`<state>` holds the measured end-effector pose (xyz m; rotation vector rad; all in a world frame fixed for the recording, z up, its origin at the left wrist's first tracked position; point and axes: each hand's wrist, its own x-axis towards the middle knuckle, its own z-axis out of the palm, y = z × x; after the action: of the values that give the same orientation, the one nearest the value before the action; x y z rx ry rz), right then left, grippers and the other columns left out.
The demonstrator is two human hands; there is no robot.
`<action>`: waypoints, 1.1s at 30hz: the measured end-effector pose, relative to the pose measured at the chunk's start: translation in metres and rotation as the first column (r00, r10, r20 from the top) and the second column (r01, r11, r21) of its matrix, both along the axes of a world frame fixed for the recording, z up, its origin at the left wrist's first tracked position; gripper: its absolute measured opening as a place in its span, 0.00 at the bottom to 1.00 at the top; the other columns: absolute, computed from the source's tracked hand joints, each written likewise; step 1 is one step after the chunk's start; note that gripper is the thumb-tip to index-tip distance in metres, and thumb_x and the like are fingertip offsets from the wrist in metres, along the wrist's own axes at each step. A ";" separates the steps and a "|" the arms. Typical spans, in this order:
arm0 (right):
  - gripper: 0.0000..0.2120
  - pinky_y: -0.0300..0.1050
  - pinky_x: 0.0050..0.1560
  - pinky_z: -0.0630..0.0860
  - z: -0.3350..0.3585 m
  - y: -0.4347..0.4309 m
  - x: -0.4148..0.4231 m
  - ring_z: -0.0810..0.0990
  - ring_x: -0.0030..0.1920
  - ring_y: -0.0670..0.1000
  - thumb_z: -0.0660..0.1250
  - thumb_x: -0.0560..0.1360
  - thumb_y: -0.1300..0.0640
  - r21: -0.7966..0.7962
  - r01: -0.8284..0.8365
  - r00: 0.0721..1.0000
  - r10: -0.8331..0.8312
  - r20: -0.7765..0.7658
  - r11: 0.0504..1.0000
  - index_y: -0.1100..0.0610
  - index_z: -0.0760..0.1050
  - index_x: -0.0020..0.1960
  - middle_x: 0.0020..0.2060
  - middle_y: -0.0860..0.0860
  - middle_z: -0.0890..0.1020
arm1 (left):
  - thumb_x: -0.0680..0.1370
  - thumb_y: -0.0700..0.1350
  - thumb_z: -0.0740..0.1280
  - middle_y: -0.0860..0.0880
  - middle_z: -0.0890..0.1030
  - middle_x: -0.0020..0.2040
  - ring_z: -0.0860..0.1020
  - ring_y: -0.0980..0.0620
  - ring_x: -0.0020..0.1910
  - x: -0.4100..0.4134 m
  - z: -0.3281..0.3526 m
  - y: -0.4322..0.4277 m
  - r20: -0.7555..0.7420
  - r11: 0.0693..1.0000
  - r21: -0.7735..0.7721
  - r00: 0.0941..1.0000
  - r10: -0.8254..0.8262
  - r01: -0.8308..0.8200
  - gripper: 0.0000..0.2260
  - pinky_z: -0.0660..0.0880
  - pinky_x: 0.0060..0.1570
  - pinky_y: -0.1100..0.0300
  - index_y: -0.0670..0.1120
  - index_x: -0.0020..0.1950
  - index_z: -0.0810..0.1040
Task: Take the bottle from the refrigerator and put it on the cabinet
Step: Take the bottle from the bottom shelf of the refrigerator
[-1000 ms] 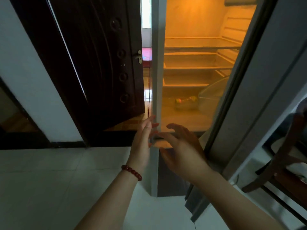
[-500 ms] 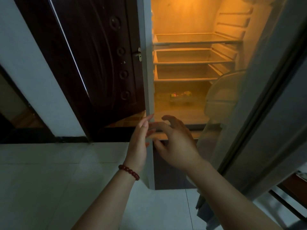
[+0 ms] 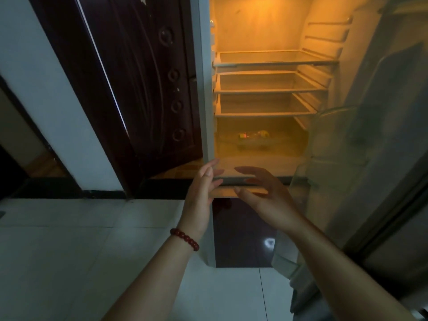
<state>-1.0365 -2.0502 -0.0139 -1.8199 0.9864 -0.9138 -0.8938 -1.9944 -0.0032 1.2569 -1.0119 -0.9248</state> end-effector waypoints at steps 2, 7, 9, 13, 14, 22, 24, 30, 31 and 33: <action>0.17 0.32 0.48 0.71 0.001 0.002 -0.013 0.73 0.59 0.37 0.70 0.71 0.50 0.003 0.020 1.000 -0.020 0.023 1.000 0.34 0.72 0.57 0.59 0.37 0.74 | 0.74 0.64 0.52 0.57 0.75 0.59 0.73 0.60 0.58 -0.006 -0.001 -0.001 0.004 1.000 0.016 1.000 -0.017 0.016 0.20 0.66 0.57 0.53 0.62 0.62 0.70; 0.19 0.37 0.52 0.74 0.004 0.003 -0.053 0.75 0.59 0.42 0.71 0.72 0.54 -0.008 0.093 0.996 -0.093 0.008 0.996 0.42 0.74 0.60 0.59 0.44 0.77 | 0.70 0.65 0.50 0.58 0.75 0.61 0.73 0.59 0.59 -0.028 -0.004 -0.006 0.029 0.997 0.030 0.997 -0.078 0.077 0.20 0.64 0.60 0.49 0.67 0.59 0.70; 0.19 0.38 0.53 0.73 0.005 0.003 -0.066 0.75 0.59 0.43 0.71 0.72 0.55 0.012 0.113 0.993 -0.113 0.026 0.994 0.42 0.74 0.60 0.59 0.45 0.77 | 0.70 0.66 0.50 0.58 0.75 0.62 0.73 0.59 0.60 -0.038 -0.006 -0.009 0.043 0.994 0.031 0.993 -0.107 0.105 0.22 0.64 0.59 0.48 0.66 0.60 0.70; 0.18 0.32 0.49 0.72 0.002 0.001 -0.074 0.76 0.59 0.44 0.70 0.72 0.56 0.043 0.131 0.987 -0.134 0.090 0.990 0.42 0.74 0.59 0.59 0.44 0.77 | 0.71 0.66 0.50 0.58 0.75 0.61 0.74 0.59 0.60 -0.050 -0.009 -0.018 0.043 0.987 0.042 0.986 -0.159 0.157 0.23 0.64 0.59 0.48 0.64 0.62 0.70; 0.18 0.31 0.47 0.72 0.000 0.000 -0.074 0.77 0.58 0.44 0.70 0.72 0.55 0.048 0.136 0.985 -0.140 0.098 0.990 0.42 0.74 0.59 0.59 0.43 0.78 | 0.71 0.66 0.50 0.58 0.75 0.61 0.74 0.59 0.59 -0.051 -0.010 -0.021 0.043 0.985 0.043 0.985 -0.168 0.166 0.23 0.64 0.60 0.47 0.64 0.62 0.70; 0.18 0.32 0.47 0.74 -0.009 -0.031 -0.065 0.77 0.56 0.38 0.70 0.73 0.55 0.089 0.159 0.975 -0.170 0.139 0.983 0.40 0.73 0.60 0.58 0.40 0.77 | 0.71 0.66 0.50 0.59 0.76 0.60 0.74 0.60 0.59 -0.044 -0.018 -0.058 0.062 0.980 0.051 0.979 -0.194 0.191 0.24 0.65 0.52 0.55 0.63 0.63 0.70; 0.18 0.28 0.45 0.74 -0.010 -0.047 -0.058 0.78 0.53 0.36 0.70 0.72 0.55 0.092 0.165 0.973 -0.177 0.149 0.982 0.39 0.73 0.58 0.57 0.39 0.77 | 0.71 0.67 0.51 0.58 0.76 0.60 0.74 0.59 0.59 -0.039 -0.019 -0.074 0.057 0.979 0.048 0.978 -0.199 0.196 0.24 0.67 0.53 0.55 0.63 0.63 0.70; 0.18 0.38 0.50 0.77 -0.016 -0.114 -0.032 0.79 0.55 0.44 0.72 0.71 0.54 0.101 0.162 0.964 -0.179 0.198 0.982 0.40 0.74 0.57 0.57 0.41 0.78 | 0.71 0.65 0.52 0.56 0.77 0.59 0.75 0.57 0.58 -0.021 -0.022 -0.136 0.017 0.978 0.027 0.978 -0.208 0.207 0.23 0.68 0.53 0.57 0.61 0.62 0.72; 0.17 0.40 0.51 0.77 -0.016 -0.126 -0.027 0.79 0.55 0.45 0.72 0.70 0.54 0.102 0.163 0.960 -0.182 0.215 0.981 0.40 0.74 0.56 0.57 0.42 0.78 | 0.71 0.65 0.52 0.55 0.77 0.59 0.75 0.57 0.58 -0.018 -0.020 -0.148 0.012 0.977 0.022 0.978 -0.210 0.210 0.23 0.68 0.51 0.60 0.60 0.62 0.72; 0.17 0.40 0.51 0.77 -0.018 -0.150 -0.016 0.79 0.55 0.46 0.72 0.70 0.54 0.110 0.172 0.951 -0.194 0.242 0.979 0.40 0.74 0.55 0.56 0.42 0.78 | 0.71 0.65 0.53 0.55 0.77 0.59 0.76 0.59 0.57 -0.011 -0.018 -0.172 0.019 0.977 0.008 0.977 -0.214 0.214 0.24 0.68 0.49 0.65 0.59 0.62 0.72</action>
<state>-1.0526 -2.2006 -0.0315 -1.5120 1.0270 -1.1652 -0.9048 -2.1661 -0.0209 1.1794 -1.1779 -1.0821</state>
